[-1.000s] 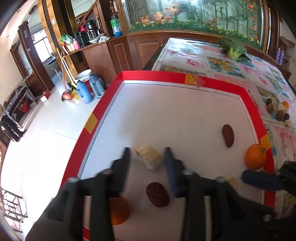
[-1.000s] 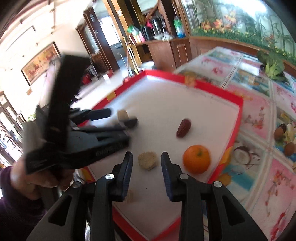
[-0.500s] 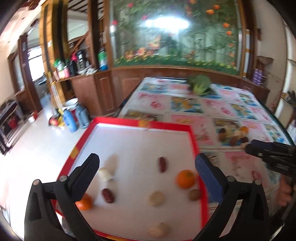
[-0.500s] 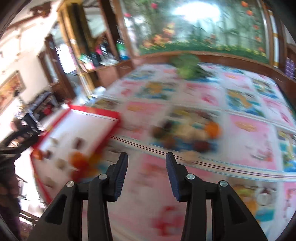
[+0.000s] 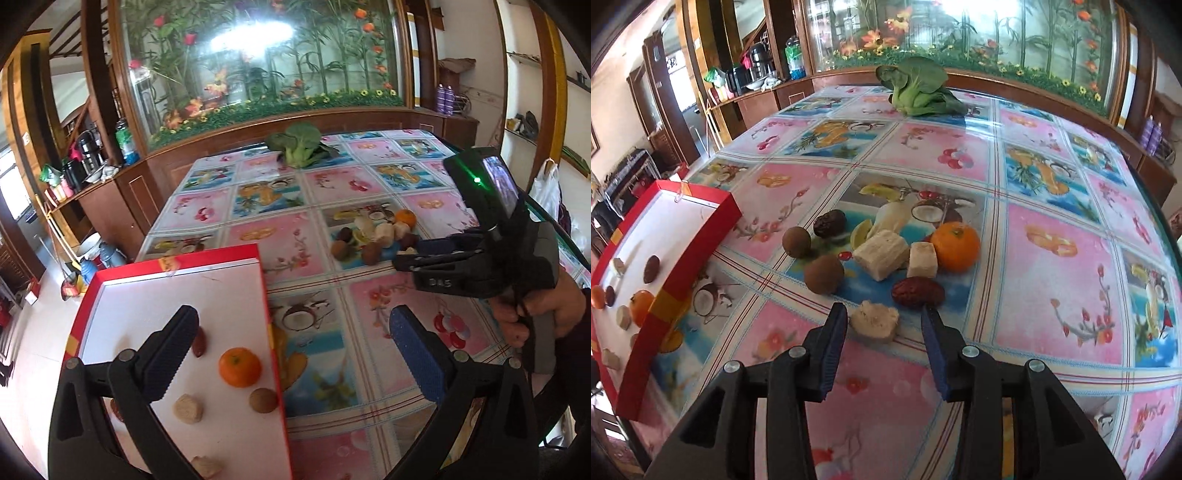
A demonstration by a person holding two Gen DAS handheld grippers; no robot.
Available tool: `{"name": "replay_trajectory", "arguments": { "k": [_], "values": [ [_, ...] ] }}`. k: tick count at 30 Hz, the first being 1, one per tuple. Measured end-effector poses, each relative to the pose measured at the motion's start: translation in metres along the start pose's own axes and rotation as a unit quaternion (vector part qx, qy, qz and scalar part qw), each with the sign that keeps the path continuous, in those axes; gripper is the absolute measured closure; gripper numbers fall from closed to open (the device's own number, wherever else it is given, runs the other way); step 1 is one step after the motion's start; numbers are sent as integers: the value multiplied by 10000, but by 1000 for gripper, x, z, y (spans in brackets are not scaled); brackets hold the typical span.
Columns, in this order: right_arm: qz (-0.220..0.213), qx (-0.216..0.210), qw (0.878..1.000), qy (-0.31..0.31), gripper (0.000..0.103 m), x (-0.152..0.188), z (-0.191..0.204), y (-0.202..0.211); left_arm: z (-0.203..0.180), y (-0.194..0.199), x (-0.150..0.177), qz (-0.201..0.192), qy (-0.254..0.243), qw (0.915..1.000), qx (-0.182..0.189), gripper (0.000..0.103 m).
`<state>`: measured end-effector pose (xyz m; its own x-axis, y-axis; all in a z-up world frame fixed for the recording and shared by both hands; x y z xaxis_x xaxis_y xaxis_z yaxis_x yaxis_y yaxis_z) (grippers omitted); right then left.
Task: Organize fruits
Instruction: 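Return the left gripper and grasp a brown round nut while the right gripper holds the biscuit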
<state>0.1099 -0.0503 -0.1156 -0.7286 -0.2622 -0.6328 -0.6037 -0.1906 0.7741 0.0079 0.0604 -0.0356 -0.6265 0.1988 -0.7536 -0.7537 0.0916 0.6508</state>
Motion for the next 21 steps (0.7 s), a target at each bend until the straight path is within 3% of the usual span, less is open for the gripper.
{"name": "replay_trajectory", "arguments": {
  "k": [2,4,6,9,13,19,21],
  "values": [
    [-61,47,10000,56,78,0,-4,0,-7,-9,-5,77,-86,9999,69,0],
    [-64,-160,9998,-64,78,-1,-10,0,-15,-19,-9,150,-143,9996,205,0],
    [-25,-75,9999,-145,78,0,-24,1,-23,-31,-14,244,-144,9989,372,2],
    [121,-229,9990,-360,78,2,-43,3,-37,-54,-19,489,-154,9964,670,21],
    [194,-123,9975,-662,77,3,-68,2,-53,-94,-22,972,-136,9910,907,42],
    [208,-116,9972,-710,77,3,-70,3,-71,-128,-25,1273,-250,9869,958,55],
    [208,-96,9972,-708,77,3,-70,3,-75,-135,-28,1306,-257,9860,1005,55]
  ]
}}
Point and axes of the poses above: each gripper's, at about its wrist camera, not at the fingertips, and y roughly against the way its jaws point, z to its left, x to its underside, the point moved 9 cm from there along -y, roughly the way its jaws point, and after that the axes turned 4 degrees about x, right-handed, at the moved point
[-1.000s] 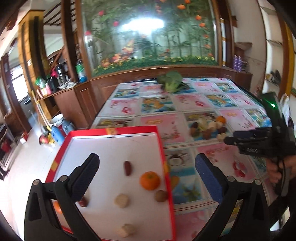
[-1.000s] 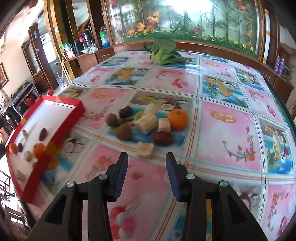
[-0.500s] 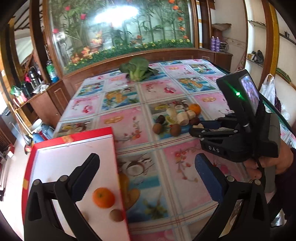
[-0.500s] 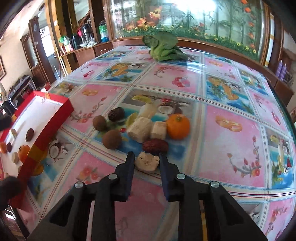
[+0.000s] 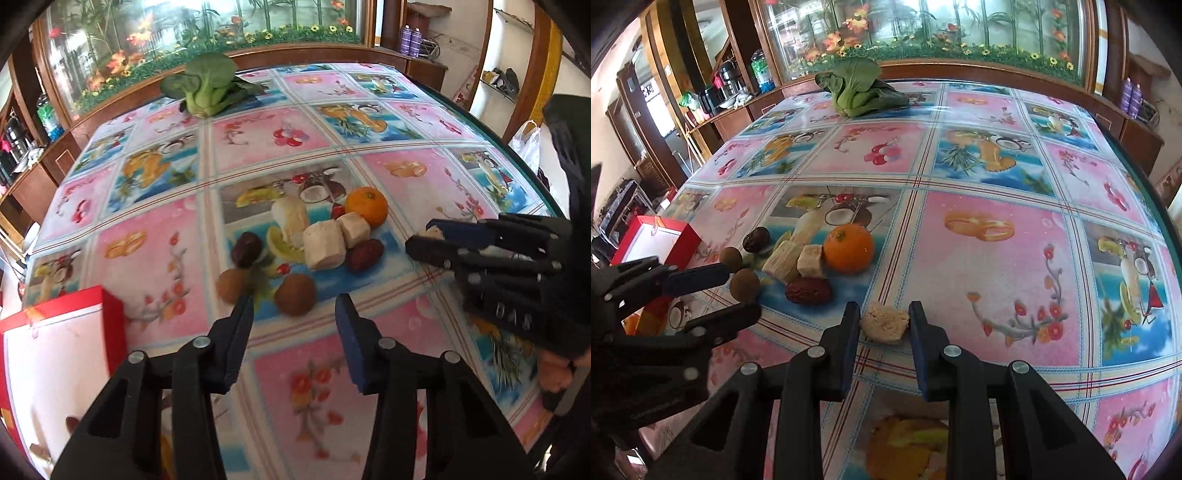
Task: Organize fruits
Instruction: 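Return the left gripper and grasp a brown round nut while the right gripper holds the biscuit, then carry the nut and biscuit into the white tray and open both grippers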
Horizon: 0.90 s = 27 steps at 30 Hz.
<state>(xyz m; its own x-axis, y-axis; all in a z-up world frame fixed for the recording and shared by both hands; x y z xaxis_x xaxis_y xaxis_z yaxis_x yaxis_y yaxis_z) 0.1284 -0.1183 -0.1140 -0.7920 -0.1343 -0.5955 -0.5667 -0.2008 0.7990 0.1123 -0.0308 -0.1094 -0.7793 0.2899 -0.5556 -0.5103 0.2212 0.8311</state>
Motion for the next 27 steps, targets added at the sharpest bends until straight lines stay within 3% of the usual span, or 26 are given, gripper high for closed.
{"name": "replay_trajectory", "arguments": {
  "k": [10,17,27],
  "values": [
    [11,-35,10000,-55,77,-1,-1,-1,-2,-18,-11,96,71,9999,123,76],
    [-48,25,10000,67,77,-2,2,-1,-5,-9,-4,-20,253,9996,106,76],
    [-281,-8,9996,81,78,-3,12,5,-20,34,29,-361,398,9985,107,76]
  ]
}}
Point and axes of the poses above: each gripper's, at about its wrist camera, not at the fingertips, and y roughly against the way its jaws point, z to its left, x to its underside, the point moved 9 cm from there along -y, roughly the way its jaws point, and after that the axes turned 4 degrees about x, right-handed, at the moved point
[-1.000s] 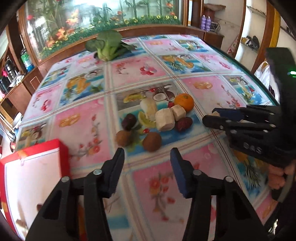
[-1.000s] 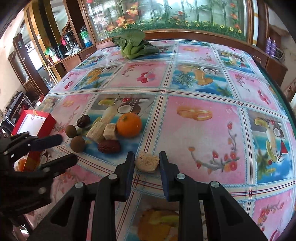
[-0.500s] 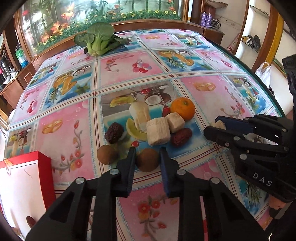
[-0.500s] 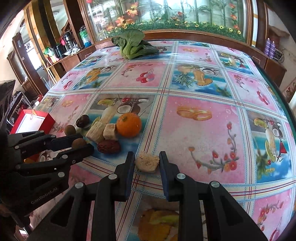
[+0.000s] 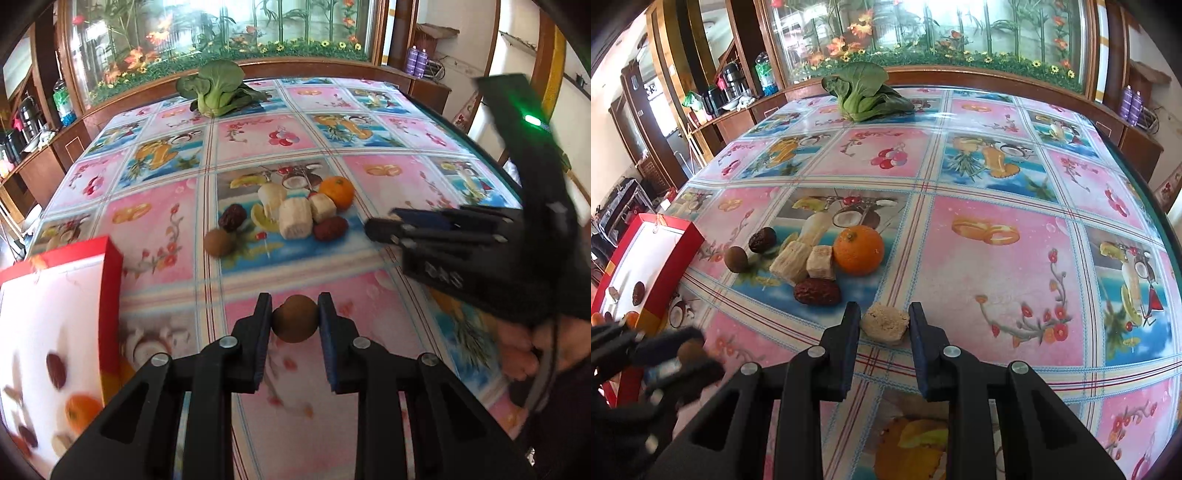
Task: Organize fruits
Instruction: 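Carry the nut and biscuit into the white tray and open both grippers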
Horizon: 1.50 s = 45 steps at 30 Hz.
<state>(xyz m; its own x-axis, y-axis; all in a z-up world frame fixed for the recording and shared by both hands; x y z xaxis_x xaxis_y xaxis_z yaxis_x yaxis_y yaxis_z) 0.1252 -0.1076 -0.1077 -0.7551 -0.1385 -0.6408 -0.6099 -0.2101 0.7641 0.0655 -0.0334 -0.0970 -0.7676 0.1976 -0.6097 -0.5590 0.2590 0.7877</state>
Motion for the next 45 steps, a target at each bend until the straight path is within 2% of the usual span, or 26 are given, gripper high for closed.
{"name": "replay_trajectory", "arguments": {
  "k": [2,7,14,20,26,33,39,45],
  "values": [
    [-217,-21,9997,61,78,-3,5,6,0,12,5,-104,88,9999,76,76],
    [-629,78,9980,12,78,-10,8,15,21,49,14,-422,310,9986,-48,76],
    [-889,281,9928,-746,78,-19,-23,20,55,99,26,-958,575,9930,-395,76],
    [-926,383,9871,-1247,78,-16,-42,21,84,139,35,-1420,851,9845,-582,76],
    [-938,313,9873,-1240,78,-14,-31,28,124,163,49,-1608,1176,9764,-829,76],
    [-904,-225,9912,-937,78,-10,29,36,174,171,73,-1598,1610,9674,-1124,76],
    [-712,-916,9930,-202,78,-21,122,40,209,173,90,-1488,1823,9616,-1413,76],
    [-414,-1601,9849,514,78,-30,219,36,234,167,82,-1290,1740,9627,-1625,76]
  ]
}}
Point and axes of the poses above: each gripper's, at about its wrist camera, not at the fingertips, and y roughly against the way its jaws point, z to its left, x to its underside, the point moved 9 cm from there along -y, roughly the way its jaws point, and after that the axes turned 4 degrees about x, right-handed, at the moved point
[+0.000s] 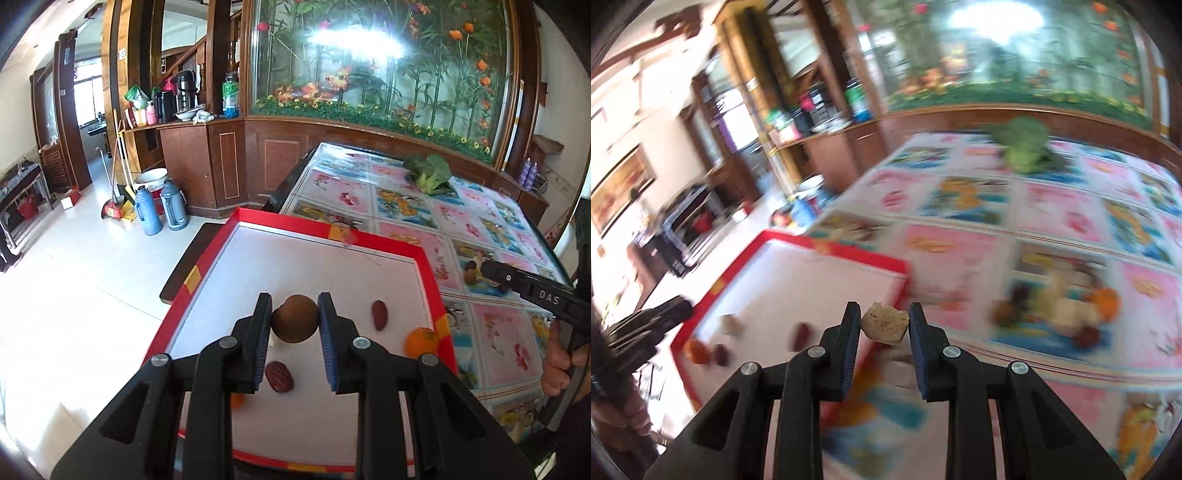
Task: Organize fruits
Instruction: 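Carry the nut and biscuit into the white tray and open both grippers, then move both open grippers back toward the food pile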
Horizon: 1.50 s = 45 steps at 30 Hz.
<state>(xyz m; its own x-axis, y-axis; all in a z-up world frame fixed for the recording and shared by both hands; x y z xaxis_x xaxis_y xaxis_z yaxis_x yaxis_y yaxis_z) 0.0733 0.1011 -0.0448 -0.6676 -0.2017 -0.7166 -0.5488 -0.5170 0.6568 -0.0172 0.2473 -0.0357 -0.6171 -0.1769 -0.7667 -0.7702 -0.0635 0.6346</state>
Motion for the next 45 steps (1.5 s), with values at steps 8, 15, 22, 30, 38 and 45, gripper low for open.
{"name": "replay_trajectory", "arguments": {
  "k": [8,15,22,30,38,45],
  "values": [
    [434,88,9984,353,78,10,29,-48,-12,-49,5,597,-229,9979,91,76],
    [814,220,9962,217,78,22,23,-74,-20,-71,20,917,-305,9953,117,76],
    [832,461,9938,573,77,26,33,-78,-17,-79,23,1051,-444,9933,-165,76],
    [699,244,9962,465,67,19,21,-65,-9,-83,24,1241,-518,9893,-567,40],
    [-419,216,9988,-156,48,-15,-64,8,-14,-53,12,797,-227,9946,-628,22],
    [-361,641,9953,-627,48,19,-188,55,-76,-37,3,581,-770,9946,-373,14]
  ]
}}
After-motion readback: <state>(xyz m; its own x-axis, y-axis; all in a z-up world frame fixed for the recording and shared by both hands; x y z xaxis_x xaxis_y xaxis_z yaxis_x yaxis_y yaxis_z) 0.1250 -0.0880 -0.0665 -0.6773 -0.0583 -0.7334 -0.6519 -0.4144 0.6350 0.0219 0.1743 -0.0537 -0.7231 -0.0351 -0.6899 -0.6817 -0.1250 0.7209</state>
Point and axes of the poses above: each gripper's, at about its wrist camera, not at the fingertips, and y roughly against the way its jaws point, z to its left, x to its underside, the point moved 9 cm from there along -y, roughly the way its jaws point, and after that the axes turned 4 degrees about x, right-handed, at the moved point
